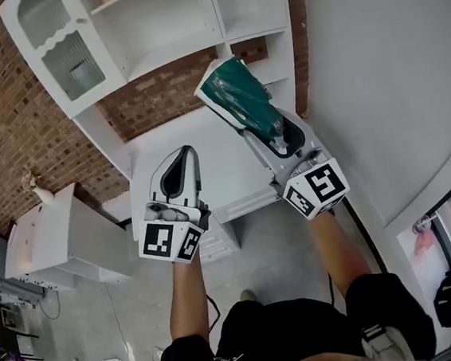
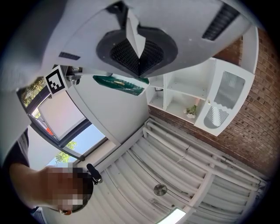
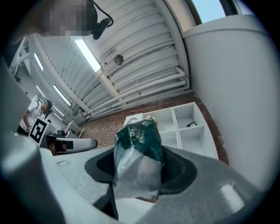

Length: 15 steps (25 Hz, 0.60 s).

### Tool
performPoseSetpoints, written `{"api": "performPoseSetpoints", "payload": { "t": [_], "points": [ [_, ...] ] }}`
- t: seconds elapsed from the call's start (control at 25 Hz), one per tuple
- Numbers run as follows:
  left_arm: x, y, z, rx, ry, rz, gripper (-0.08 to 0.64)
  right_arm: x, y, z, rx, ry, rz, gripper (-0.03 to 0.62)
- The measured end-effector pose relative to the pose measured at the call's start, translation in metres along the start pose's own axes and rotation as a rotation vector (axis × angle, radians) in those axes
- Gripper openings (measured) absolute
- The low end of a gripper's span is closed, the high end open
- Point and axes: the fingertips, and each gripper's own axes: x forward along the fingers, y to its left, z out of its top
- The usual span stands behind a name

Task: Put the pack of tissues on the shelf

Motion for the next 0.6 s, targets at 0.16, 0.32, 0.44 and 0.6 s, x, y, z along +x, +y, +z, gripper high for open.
{"api": "performPoseSetpoints", "payload": {
  "t": [0.16, 0.32, 0.44, 0.6],
  "points": [
    [0.02, 0.02, -0.004, 0.004, -0.014, -0.01, -0.003, 0.028, -0.012, -0.001, -0.014, -0.008, 0.004, 0.247],
    [0.045, 0.053, -0.015, -0.002, -0.029, -0.029, -0.003, 0.067, -0.025, -0.012, -0.021, -0.005, 0.001, 0.247],
    [0.065, 0.09, -0.024, -0.013, -0.036, -0.044, -0.003, 0.107, -0.034, -0.022, -0.029, 0.005, -0.009, 0.247],
    [0.089, 0.142, -0.034, -0.034, -0.044, -0.063, -0.003, 0.163, -0.045, -0.033, -0.029, 0.011, -0.03, 0.247]
  ]
}}
